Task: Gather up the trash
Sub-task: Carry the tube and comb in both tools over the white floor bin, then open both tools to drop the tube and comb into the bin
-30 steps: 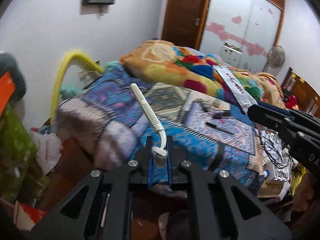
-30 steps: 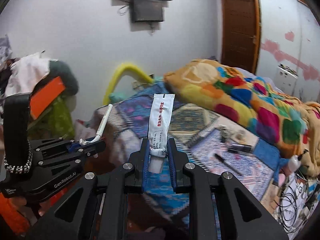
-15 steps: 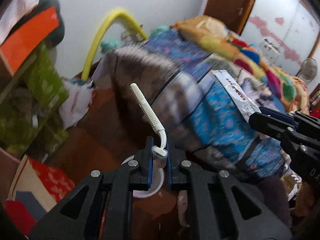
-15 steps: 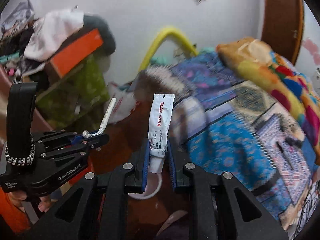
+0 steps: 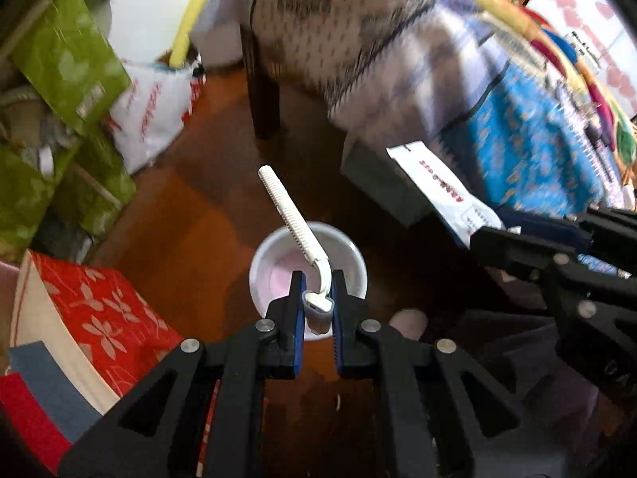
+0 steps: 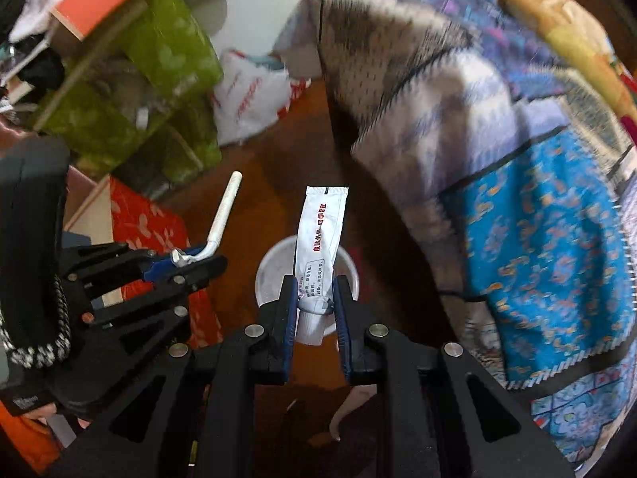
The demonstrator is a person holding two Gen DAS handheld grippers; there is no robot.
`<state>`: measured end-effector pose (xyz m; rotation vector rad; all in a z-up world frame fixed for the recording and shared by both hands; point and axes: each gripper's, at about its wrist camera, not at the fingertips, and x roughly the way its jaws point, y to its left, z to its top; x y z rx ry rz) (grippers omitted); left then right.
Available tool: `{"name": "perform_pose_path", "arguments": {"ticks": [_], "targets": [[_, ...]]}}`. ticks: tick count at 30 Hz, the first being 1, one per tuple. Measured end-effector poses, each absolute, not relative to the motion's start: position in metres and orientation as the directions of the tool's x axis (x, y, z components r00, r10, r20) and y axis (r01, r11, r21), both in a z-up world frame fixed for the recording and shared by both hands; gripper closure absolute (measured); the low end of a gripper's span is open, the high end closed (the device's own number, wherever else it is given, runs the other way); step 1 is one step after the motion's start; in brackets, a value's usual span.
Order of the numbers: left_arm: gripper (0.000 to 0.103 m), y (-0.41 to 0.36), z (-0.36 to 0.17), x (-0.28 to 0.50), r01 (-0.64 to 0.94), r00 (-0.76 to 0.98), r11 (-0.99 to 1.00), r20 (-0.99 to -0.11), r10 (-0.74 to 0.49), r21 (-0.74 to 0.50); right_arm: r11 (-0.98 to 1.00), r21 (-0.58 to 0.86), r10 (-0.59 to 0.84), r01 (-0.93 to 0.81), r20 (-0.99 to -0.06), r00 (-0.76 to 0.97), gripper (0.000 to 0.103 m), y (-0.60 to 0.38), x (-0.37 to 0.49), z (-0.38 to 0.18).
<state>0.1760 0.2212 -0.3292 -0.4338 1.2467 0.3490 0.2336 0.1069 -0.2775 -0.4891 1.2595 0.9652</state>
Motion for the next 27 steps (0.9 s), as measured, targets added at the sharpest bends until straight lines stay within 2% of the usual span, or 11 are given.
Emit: {"name": "perform_pose_path", "arguments": {"ticks": [3,10,12,14,16,27], "targets": [[0.092,0.224,-0.353,0.178,-0.489,0.245,0.857,-0.969,-0.042,-0.161,0.547,0.217,0.307,-0.809,-0.950,-0.048,0.087,0.115,0.240,-0.297],[0.092,0.235,-0.376,0.187,-0.526,0.210,0.834,-0.976,-0.065,-0.169,0.562,0.340,0.316,-0.754,-0.931,-0.185,0.086,0.130,0.256,-0.317],[0.089,0.241,-0.377,0.186,-0.555,0.203,0.818,-0.978,-0.041,-0.149,0.572,0.321,0.287,-0.755,-0.940,-0.183,0.085,0.133,0.257,-0.323],[0.082,0.244,-0.377,0.183,-0.567,0.196,0.811,-0.980,-0.035,-0.143,0.581,0.292,0.253,-0.760,-0.952,-0.172,0.072,0.135,0.257,-0.328],[0.081,0.244,-0.377,0.177,-0.572,0.191,0.808,-0.981,-0.038,-0.143,0.579,0.283,0.244,-0.764,-0.955,-0.168,0.066,0.133,0.257,-0.330],[0.080,0.241,-0.344,0.158,-0.568,0.226,0.813,-0.974,0.008,-0.126,0.573,0.260,0.281,-0.778,-0.953,-0.111,0.066,0.108,0.256,-0.306]]}}
